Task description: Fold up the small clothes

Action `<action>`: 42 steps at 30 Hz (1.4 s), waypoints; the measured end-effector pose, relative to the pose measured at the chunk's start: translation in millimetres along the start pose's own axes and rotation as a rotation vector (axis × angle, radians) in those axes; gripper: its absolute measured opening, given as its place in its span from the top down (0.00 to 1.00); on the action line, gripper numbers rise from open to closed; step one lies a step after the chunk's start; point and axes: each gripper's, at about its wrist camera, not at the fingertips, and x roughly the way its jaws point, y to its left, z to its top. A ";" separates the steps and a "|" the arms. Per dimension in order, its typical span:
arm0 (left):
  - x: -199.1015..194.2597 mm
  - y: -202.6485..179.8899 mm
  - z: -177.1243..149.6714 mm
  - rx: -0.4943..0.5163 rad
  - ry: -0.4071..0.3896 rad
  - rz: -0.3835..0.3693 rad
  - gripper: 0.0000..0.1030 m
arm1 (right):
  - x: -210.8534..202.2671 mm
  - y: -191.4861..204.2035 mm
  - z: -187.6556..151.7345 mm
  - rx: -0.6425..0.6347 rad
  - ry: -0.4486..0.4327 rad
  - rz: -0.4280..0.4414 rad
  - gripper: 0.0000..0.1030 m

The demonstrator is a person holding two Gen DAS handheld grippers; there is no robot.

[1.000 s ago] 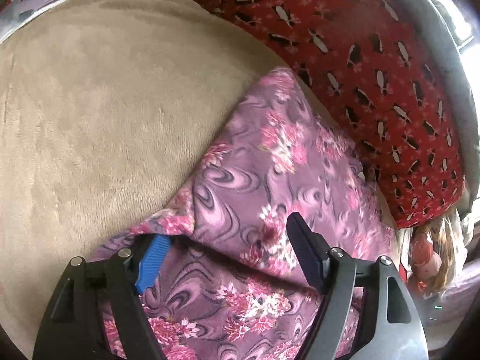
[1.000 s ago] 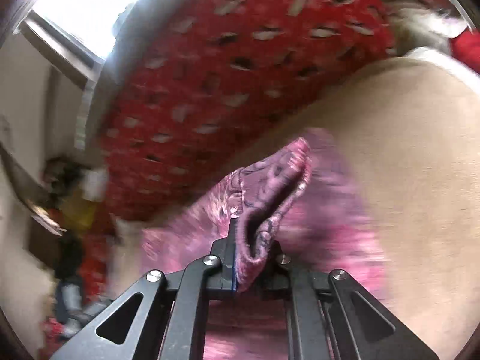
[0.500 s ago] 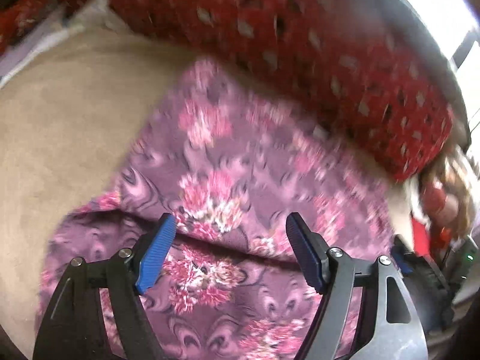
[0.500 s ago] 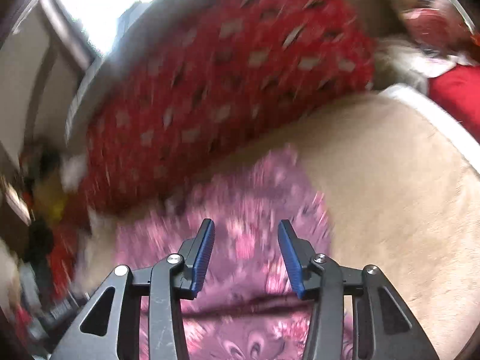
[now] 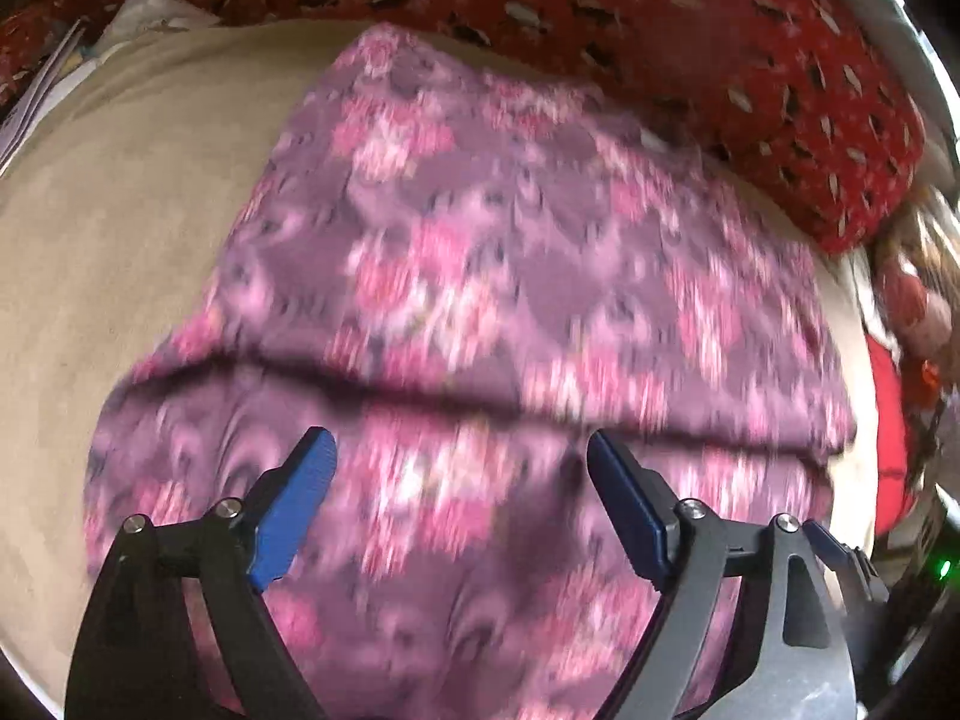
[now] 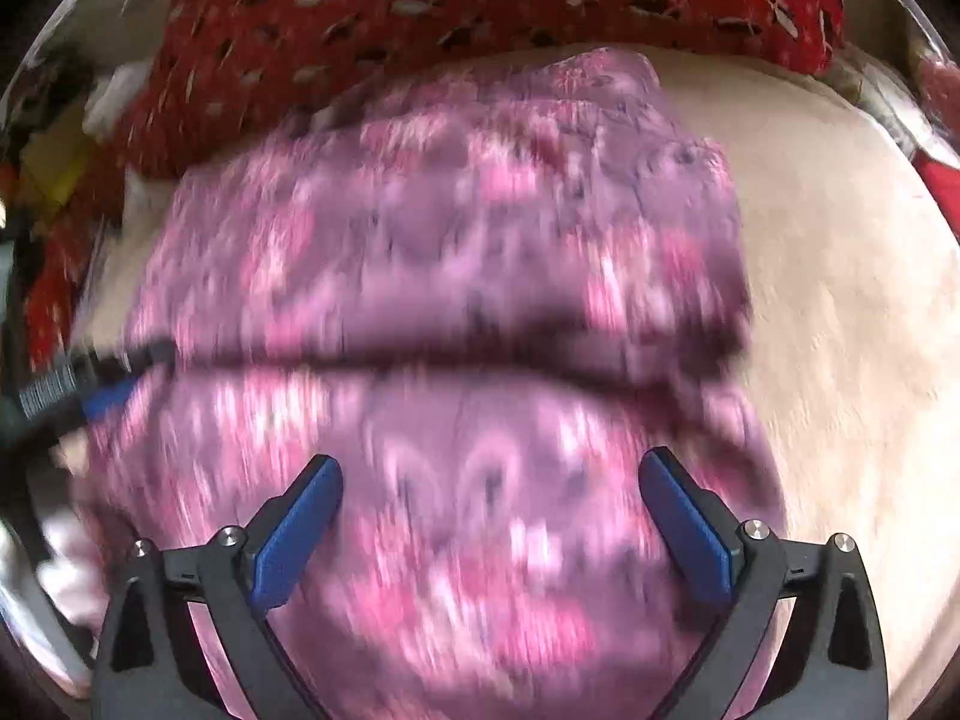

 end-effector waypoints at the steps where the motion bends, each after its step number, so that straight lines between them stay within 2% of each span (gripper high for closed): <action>1: -2.2 1.8 -6.9 0.006 0.027 0.006 0.17 | -4.1 2.2 -14.4 -0.014 0.015 -0.023 0.02; 5: -17.7 5.8 -39.6 0.036 0.089 0.024 0.17 | -22.2 7.5 -66.4 -0.070 0.029 -0.074 0.00; 10: -36.2 12.0 -78.1 0.030 0.140 0.049 0.17 | -42.4 3.2 -97.2 -0.085 0.064 -0.054 0.00; 15: -63.3 30.2 -109.8 0.028 0.134 0.084 0.17 | -66.8 -11.4 -127.1 -0.021 0.079 -0.027 0.00; 19: -90.5 77.2 -125.7 -0.042 0.127 0.081 0.17 | -92.6 -34.7 -151.3 0.028 0.058 0.027 0.03; 21: -101.9 108.3 -133.2 -0.082 0.133 0.070 0.17 | -112.1 -50.0 -170.1 0.063 0.034 0.017 0.03; 24: -109.1 151.9 -150.5 -0.143 0.176 0.034 0.17 | -123.9 -74.7 -195.4 0.154 0.031 0.005 0.03; 26: -108.3 176.7 -167.5 -0.181 0.220 -0.004 0.17 | -123.6 -93.7 -211.1 0.225 0.053 0.034 0.03; 28: -108.7 187.3 -180.8 -0.190 0.251 -0.030 0.17 | -114.1 -93.6 -219.6 0.262 0.070 0.075 0.04; 31: -103.2 185.4 -188.7 -0.191 0.294 -0.091 0.17 | -113.5 -93.4 -239.9 0.283 0.074 0.146 0.03; 32: -99.5 184.8 -193.2 -0.198 0.317 -0.136 0.17 | -110.7 -91.5 -243.7 0.297 0.078 0.178 0.03; 35: -95.0 177.0 -200.1 -0.200 0.348 -0.227 0.17 | -103.7 -87.4 -254.0 0.349 0.082 0.308 0.15; 36: -93.8 172.3 -200.9 -0.191 0.354 -0.238 0.19 | -102.3 -86.3 -256.0 0.359 0.076 0.332 0.23; 38: -92.4 162.2 -201.7 -0.166 0.361 -0.244 0.44 | -98.0 -81.5 -257.5 0.365 0.068 0.361 0.46; 39: -93.2 159.7 -202.7 -0.151 0.374 -0.256 0.73 | -97.1 -79.3 -258.4 0.363 0.070 0.372 0.72; 40: -91.9 158.7 -201.5 -0.142 0.390 -0.270 0.94 | -98.4 -77.1 -259.1 0.354 0.071 0.396 0.88; 42: -92.9 149.3 -198.9 -0.143 0.384 -0.302 0.95 | -109.7 -70.6 -257.0 0.316 0.026 0.401 0.88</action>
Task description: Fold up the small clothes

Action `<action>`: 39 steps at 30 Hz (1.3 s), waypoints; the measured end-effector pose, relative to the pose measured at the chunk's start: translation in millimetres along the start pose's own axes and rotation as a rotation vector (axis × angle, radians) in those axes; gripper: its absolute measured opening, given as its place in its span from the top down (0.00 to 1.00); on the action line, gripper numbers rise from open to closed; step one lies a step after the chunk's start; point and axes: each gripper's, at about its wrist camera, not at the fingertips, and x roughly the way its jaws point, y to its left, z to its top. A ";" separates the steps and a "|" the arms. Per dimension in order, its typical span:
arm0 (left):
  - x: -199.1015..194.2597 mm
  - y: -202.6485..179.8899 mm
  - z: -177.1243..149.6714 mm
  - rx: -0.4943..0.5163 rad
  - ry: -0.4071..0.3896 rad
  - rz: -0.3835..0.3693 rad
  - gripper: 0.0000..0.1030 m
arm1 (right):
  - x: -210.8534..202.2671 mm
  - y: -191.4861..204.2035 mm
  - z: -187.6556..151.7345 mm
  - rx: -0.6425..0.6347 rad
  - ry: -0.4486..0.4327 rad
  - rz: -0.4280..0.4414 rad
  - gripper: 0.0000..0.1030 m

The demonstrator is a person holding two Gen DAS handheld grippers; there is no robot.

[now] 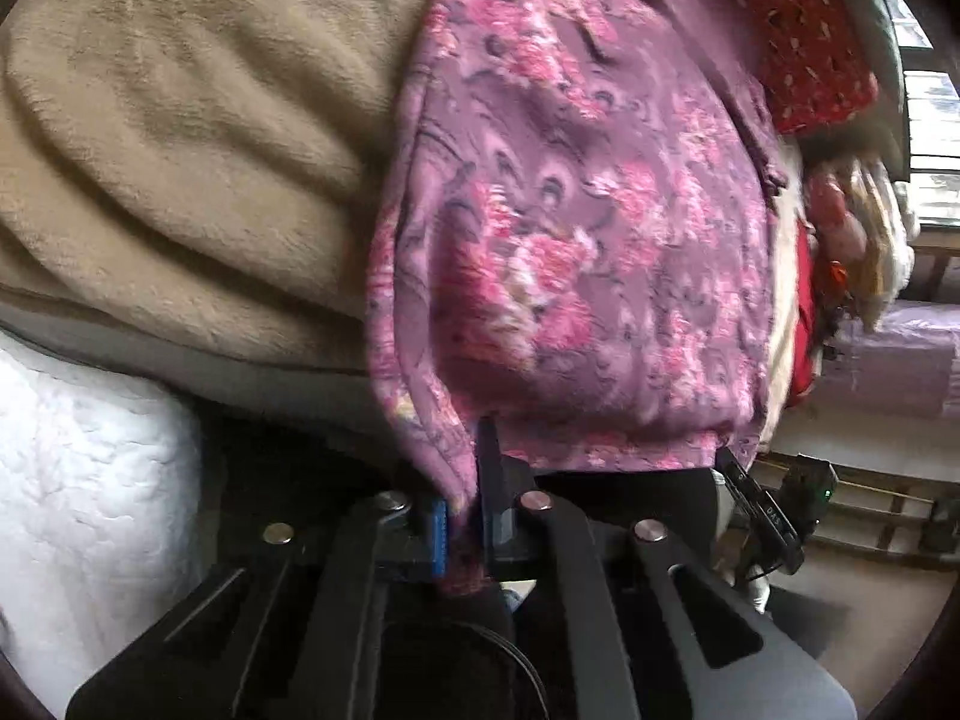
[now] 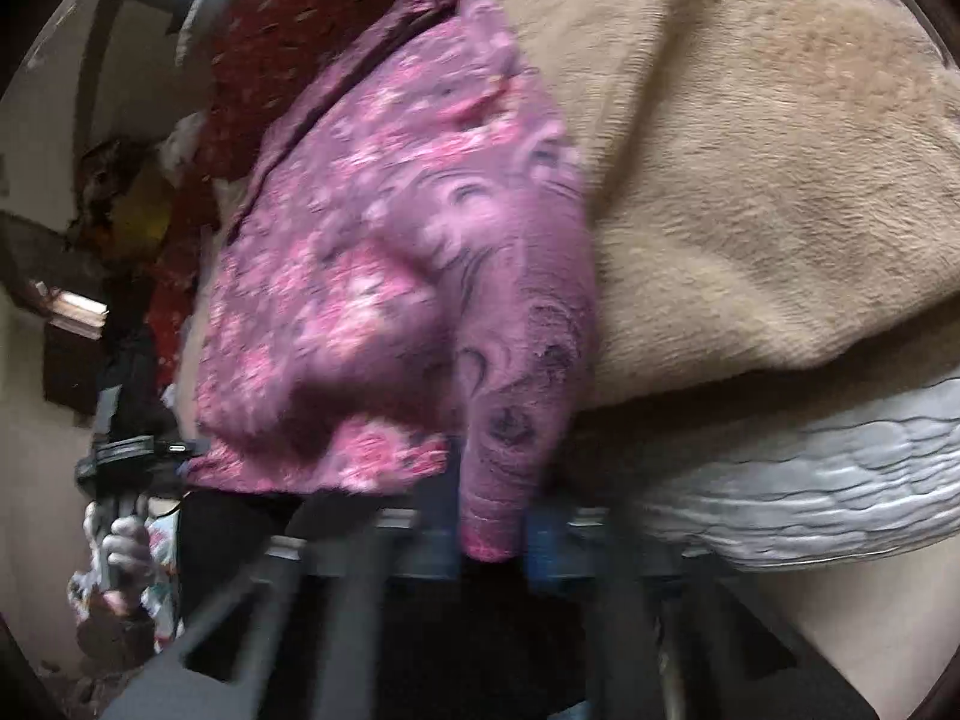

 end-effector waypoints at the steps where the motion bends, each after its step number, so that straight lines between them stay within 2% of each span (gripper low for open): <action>1: -0.1 -6.8 4.3 0.001 -0.009 -0.013 0.95 | -5.1 7.1 1.9 -0.031 -0.023 0.007 0.88; 5: -16.8 -19.9 8.9 -0.006 -0.050 -0.151 0.95 | -43.3 30.0 14.9 -0.085 -0.154 0.116 0.88; 7: -29.8 -26.7 15.3 -0.011 -0.084 -0.205 0.95 | -51.5 36.0 26.1 -0.089 -0.197 0.143 0.88; 12: -61.2 -33.1 37.5 -0.012 -0.158 -0.281 0.95 | -59.1 46.1 53.9 -0.076 -0.263 0.186 0.89; 20: -82.9 -45.0 86.9 -0.043 -0.268 -0.323 0.95 | -54.5 51.5 101.0 -0.039 -0.315 0.265 0.89; 27: -82.1 -45.7 150.6 -0.128 -0.318 -0.329 0.95 | -36.2 49.9 168.7 0.009 -0.343 0.293 0.89; 34: -81.1 -61.6 242.6 -0.156 -0.373 -0.314 0.95 | 7.7 48.1 260.3 0.048 -0.352 0.313 0.89; 39: -69.3 -82.2 319.9 -0.170 -0.411 -0.299 0.95 | 39.0 44.1 332.2 0.080 -0.386 0.318 0.89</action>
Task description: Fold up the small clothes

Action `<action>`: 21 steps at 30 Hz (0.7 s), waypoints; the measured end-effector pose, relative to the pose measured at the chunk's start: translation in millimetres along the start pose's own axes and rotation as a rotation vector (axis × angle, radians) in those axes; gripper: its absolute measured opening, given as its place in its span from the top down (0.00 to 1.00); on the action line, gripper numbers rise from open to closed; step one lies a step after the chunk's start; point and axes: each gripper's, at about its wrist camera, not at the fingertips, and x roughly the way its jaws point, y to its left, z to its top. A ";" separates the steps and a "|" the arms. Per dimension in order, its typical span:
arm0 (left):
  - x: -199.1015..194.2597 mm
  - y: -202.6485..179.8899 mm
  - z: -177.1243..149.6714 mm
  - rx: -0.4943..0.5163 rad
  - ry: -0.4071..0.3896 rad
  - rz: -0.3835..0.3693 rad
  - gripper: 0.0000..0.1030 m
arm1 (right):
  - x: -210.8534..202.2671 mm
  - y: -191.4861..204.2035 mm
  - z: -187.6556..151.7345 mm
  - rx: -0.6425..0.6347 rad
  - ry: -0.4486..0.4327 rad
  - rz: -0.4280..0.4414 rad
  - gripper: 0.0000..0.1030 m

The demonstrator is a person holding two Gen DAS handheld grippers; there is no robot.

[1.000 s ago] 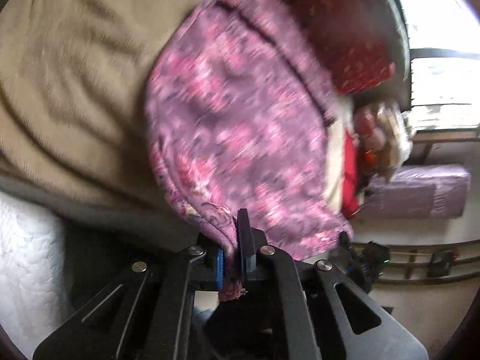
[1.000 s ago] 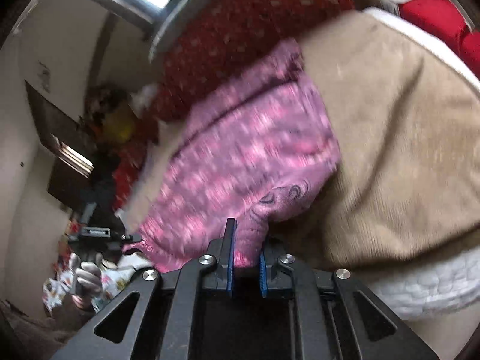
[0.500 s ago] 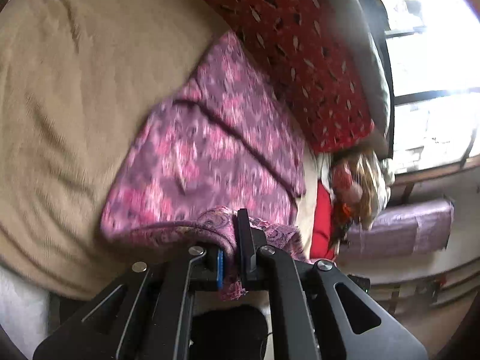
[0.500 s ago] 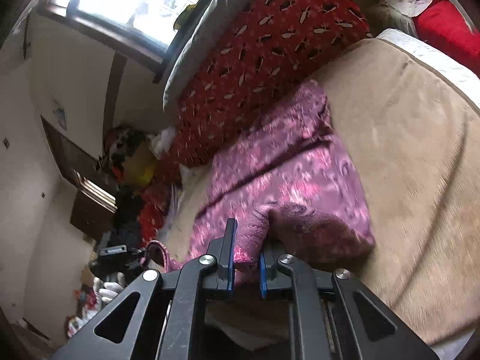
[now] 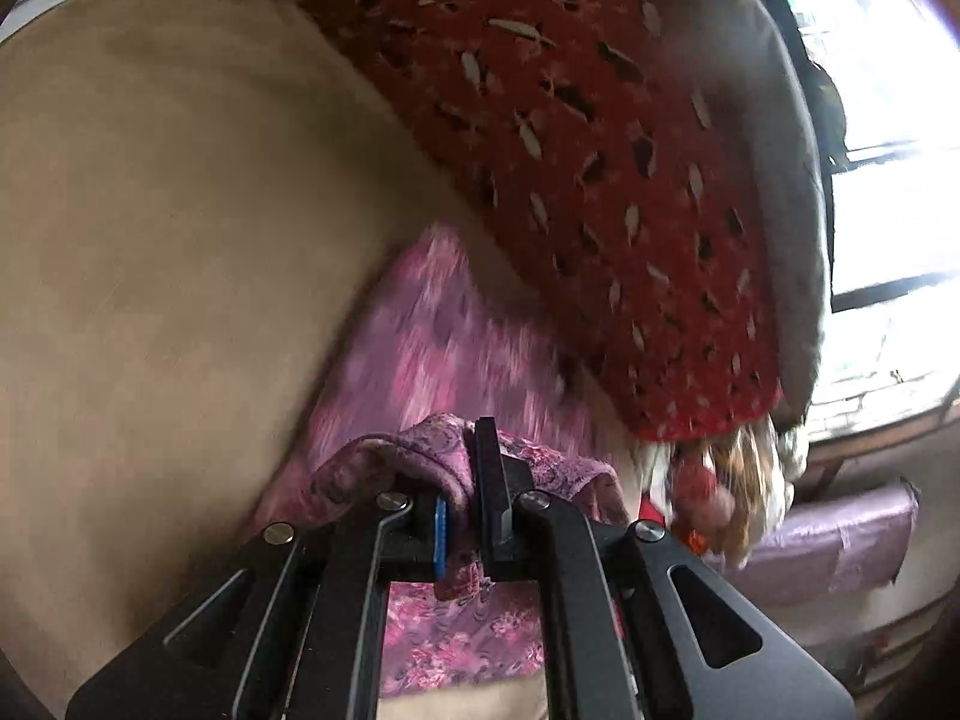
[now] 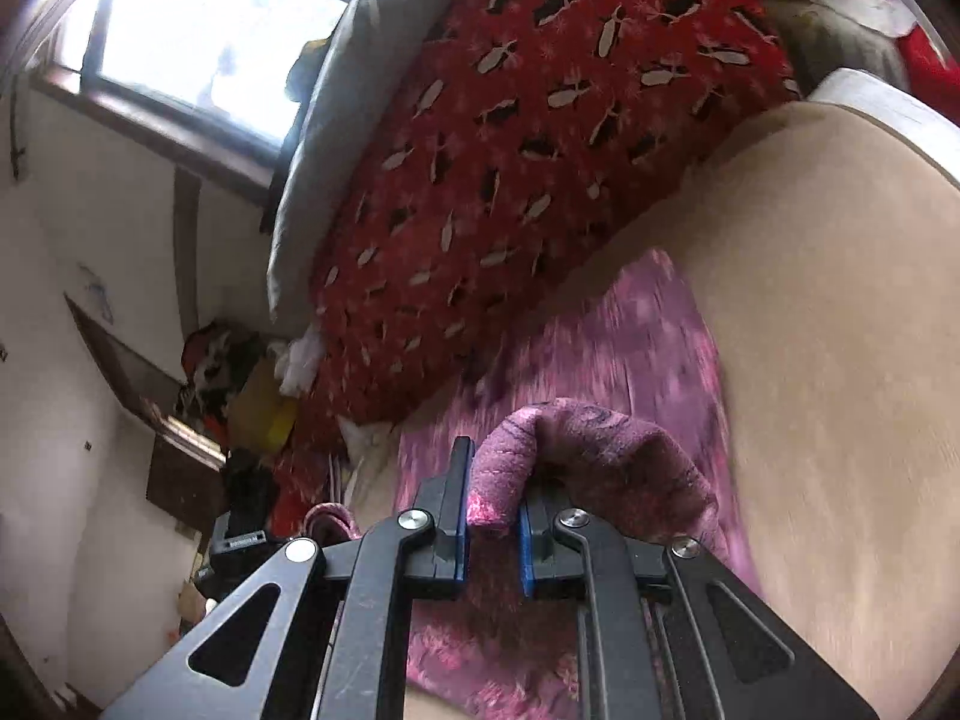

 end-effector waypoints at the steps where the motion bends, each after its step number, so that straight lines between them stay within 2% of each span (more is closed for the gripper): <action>1: 9.6 -3.1 11.2 -0.009 -0.007 -0.005 0.95 | 9.2 -3.8 10.8 0.012 -0.014 -0.001 0.89; 3: 31.3 -8.1 31.4 -0.016 -0.019 0.006 0.95 | 30.0 -15.4 30.3 0.048 -0.037 -0.017 0.89; 4: 45.9 -9.1 39.8 -0.017 -0.019 0.038 0.95 | 39.0 -21.4 36.0 0.066 -0.038 -0.029 0.89; 8: 90.6 2.2 52.5 -0.029 0.030 0.169 0.95 | 84.2 -63.8 43.1 0.213 0.063 -0.158 0.83; 9: 96.5 8.3 55.1 -0.050 0.050 0.168 0.95 | 88.4 -71.1 42.9 0.245 0.081 -0.162 0.83; 12: 86.3 20.9 66.6 -0.130 0.069 0.041 0.95 | 75.5 -79.9 47.0 0.311 0.035 -0.079 0.82; 14: 65.4 21.8 74.1 -0.147 0.051 -0.049 0.94 | 56.8 -76.0 53.9 0.300 -0.023 -0.043 0.70; 15: 58.2 20.7 75.3 -0.145 0.045 -0.073 0.93 | 44.7 -75.1 57.7 0.302 -0.063 -0.036 0.59; 16: 49.3 18.4 75.6 -0.135 0.032 -0.091 0.84 | 33.7 -75.3 61.5 0.306 -0.100 -0.035 0.51; 17: 40.4 15.3 73.0 -0.115 0.013 -0.083 0.77 | 23.5 -76.3 64.3 0.306 -0.132 -0.045 0.50; 18: 33.1 12.1 68.5 -0.098 -0.010 -0.064 0.57 | 18.3 -77.3 65.9 0.301 -0.140 -0.068 0.49; 19: 24.0 8.9 60.2 -0.075 -0.049 -0.037 0.42 | 16.4 -77.5 66.5 0.284 -0.126 -0.111 0.49; 21: 11.5 3.5 35.8 -0.030 -0.109 0.048 0.38 | 23.3 -73.4 64.7 0.213 -0.064 -0.215 0.48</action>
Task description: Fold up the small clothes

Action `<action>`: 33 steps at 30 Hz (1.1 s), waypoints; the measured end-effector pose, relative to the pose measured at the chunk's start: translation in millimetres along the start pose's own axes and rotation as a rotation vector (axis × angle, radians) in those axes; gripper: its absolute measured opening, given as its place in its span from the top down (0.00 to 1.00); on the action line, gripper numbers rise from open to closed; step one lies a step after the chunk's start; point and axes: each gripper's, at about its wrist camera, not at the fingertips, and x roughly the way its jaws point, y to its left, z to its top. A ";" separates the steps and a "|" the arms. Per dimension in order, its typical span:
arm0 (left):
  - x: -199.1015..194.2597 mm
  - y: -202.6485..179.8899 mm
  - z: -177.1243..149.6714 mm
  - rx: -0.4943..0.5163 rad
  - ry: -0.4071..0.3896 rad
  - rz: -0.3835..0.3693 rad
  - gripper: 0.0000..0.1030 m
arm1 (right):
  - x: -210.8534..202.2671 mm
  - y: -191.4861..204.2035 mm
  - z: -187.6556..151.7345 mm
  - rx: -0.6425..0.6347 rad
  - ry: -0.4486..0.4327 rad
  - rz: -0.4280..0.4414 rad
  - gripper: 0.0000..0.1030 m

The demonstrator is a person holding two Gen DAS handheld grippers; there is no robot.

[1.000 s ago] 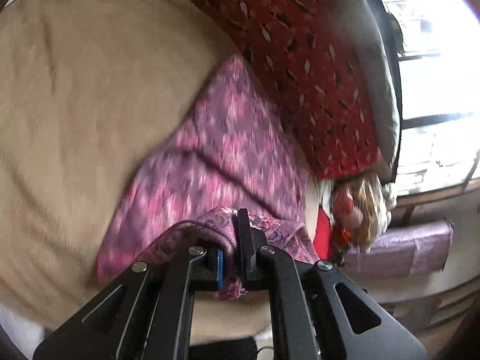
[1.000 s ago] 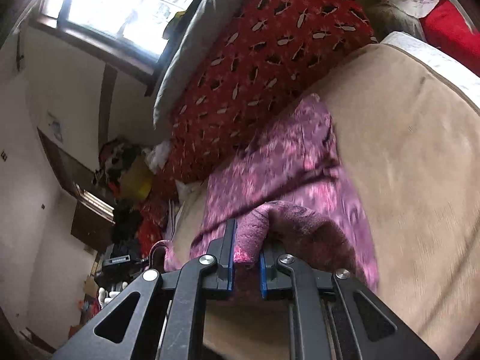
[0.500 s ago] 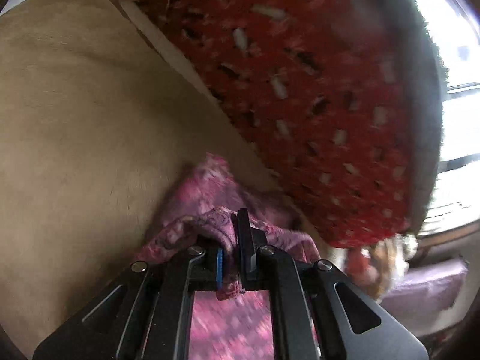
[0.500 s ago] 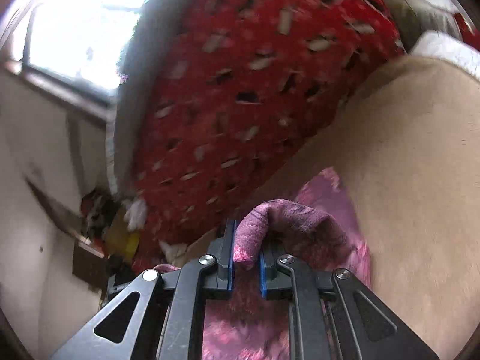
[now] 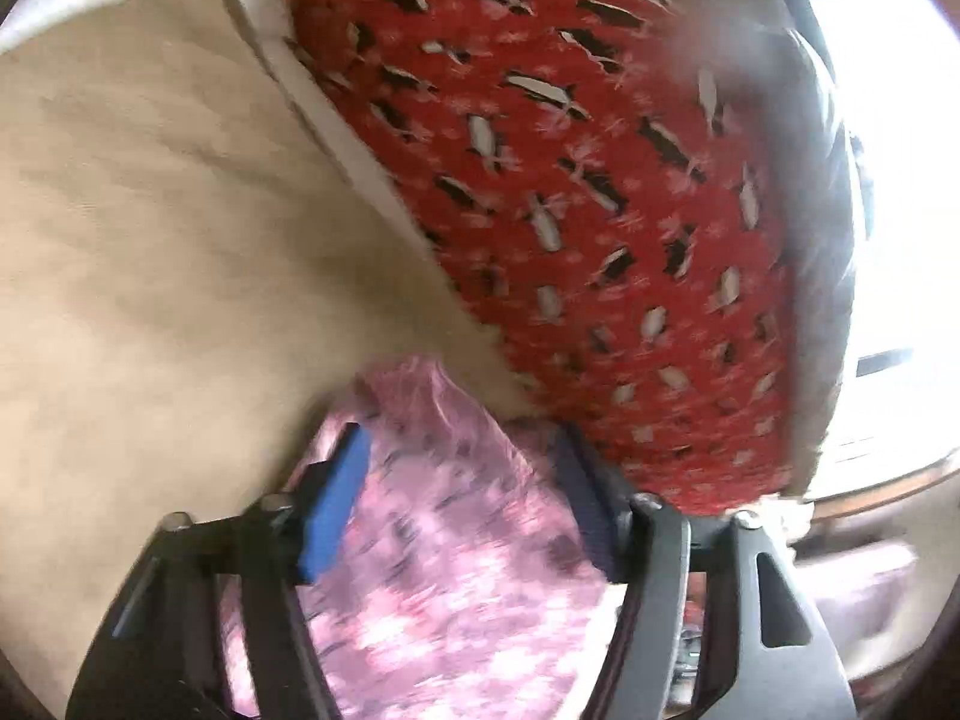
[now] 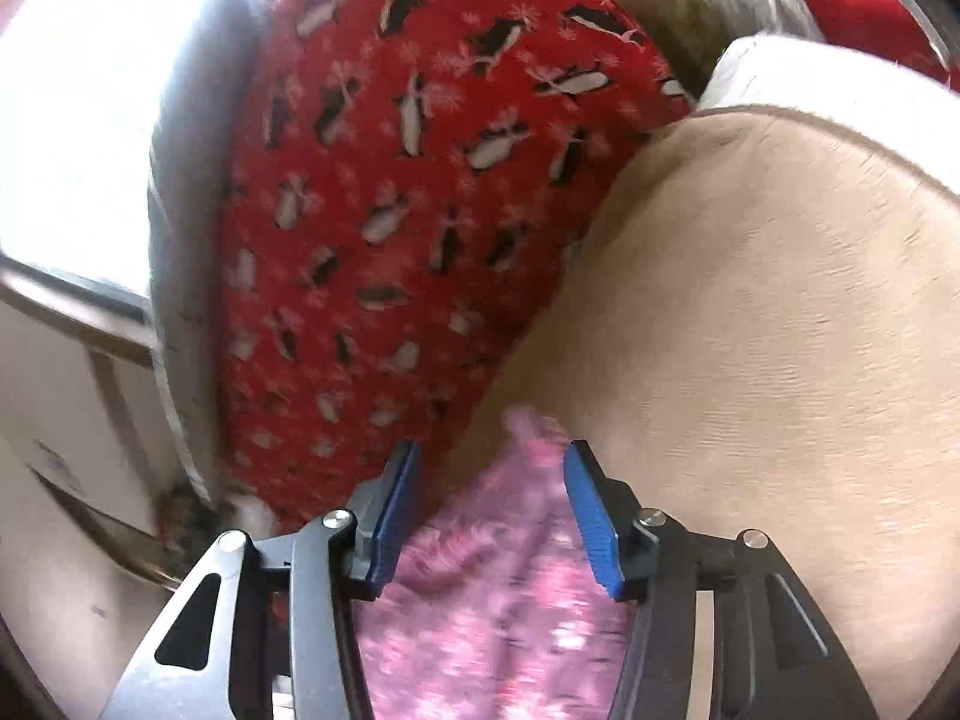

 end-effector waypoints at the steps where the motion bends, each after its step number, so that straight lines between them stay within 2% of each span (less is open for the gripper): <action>1: -4.0 0.4 -14.0 0.017 -0.020 0.003 0.37 | 4.9 3.0 -3.8 -0.043 0.017 -0.050 0.48; 3: -3.1 -0.1 -42.5 0.041 -0.044 0.033 0.37 | 20.7 11.1 -13.7 -0.124 0.052 -0.137 0.47; 6: 16.1 -10.7 -78.6 0.138 -0.077 0.169 0.37 | 44.0 17.2 -23.7 -0.159 0.081 -0.189 0.47; 7: 23.3 -14.6 -81.1 0.160 -0.089 0.205 0.37 | 49.0 22.1 -27.0 -0.180 0.078 -0.196 0.54; 8: 29.3 -17.6 -86.7 0.194 -0.098 0.245 0.37 | 51.3 29.5 -30.3 -0.222 0.072 -0.185 0.67; 9: 34.7 -20.2 -90.2 0.227 -0.106 0.277 0.37 | 50.5 36.3 -29.8 -0.253 0.062 -0.174 0.97; 11: 41.8 -23.1 -91.1 0.280 -0.117 0.320 0.37 | 40.1 50.7 -24.9 -0.297 -0.017 -0.112 0.96; 13: 50.4 -19.3 -87.6 0.308 -0.127 0.369 0.37 | 42.7 48.9 -18.9 -0.296 -0.038 -0.156 0.96; 14: 53.5 -15.1 -84.2 0.309 -0.125 0.382 0.37 | 55.2 38.1 -16.9 -0.267 0.013 -0.220 0.96; 15: 55.9 -9.7 -82.2 0.307 -0.117 0.385 0.37 | 68.2 26.9 -17.6 -0.237 0.076 -0.291 0.95; 16: 56.6 -5.8 -81.1 0.301 -0.117 0.380 0.37 | 75.4 19.9 -18.5 -0.209 0.118 -0.308 0.95; 17: 54.2 -3.3 -80.8 0.291 -0.121 0.365 0.37 | 71.4 20.9 -17.7 -0.196 0.097 -0.288 0.93; 18: 49.7 -0.9 -79.2 0.274 -0.130 0.335 0.37 | 62.9 26.2 -15.0 -0.182 0.059 -0.259 0.85; 20: 42.0 -0.5 -78.9 0.273 -0.146 0.292 0.37 | 52.3 31.9 -10.3 -0.143 0.000 -0.200 0.58; 21: 42.2 -2.3 -81.2 0.293 -0.152 0.299 0.37 | 50.8 33.1 -9.6 -0.138 -0.015 -0.191 0.45; 23: 55.1 -4.9 -88.2 0.363 -0.159 0.407 0.37 | 57.6 35.7 -10.8 -0.174 -0.002 -0.222 0.49; 24: 68.8 -2.2 -91.6 0.392 -0.139 0.494 0.37 | 69.7 34.9 -14.3 -0.203 0.053 -0.291 0.51; 25: 77.0 1.4 -94.5 0.406 -0.116 0.531 0.36 | 79.4 32.5 -17.6 -0.223 0.109 -0.362 0.61; 26: 80.7 3.4 -97.3 0.424 -0.121 0.544 0.35 | 77.5 35.9 -20.4 -0.271 0.105 -0.397 0.64; 27: 78.3 2.5 -98.6 0.431 -0.134 0.547 0.35 | 70.5 40.3 -21.0 -0.287 0.088 -0.396 0.64; 28: 75.7 2.3 -98.3 0.426 -0.125 0.543 0.35 | 59.4 45.3 -21.7 -0.292 0.067 -0.386 0.59; 30: 70.1 5.2 -97.0 0.400 -0.100 0.512 0.35 | 34.0 50.7 -26.4 -0.285 0.034 -0.317 0.59; 31: 69.2 6.7 -97.7 0.396 -0.096 0.508 0.35 | 21.0 49.2 -31.8 -0.284 0.027 -0.293 0.51; 33: 70.4 8.1 -101.5 0.401 -0.082 0.510 0.35 | 5.5 40.9 -46.3 -0.280 0.037 -0.331 0.40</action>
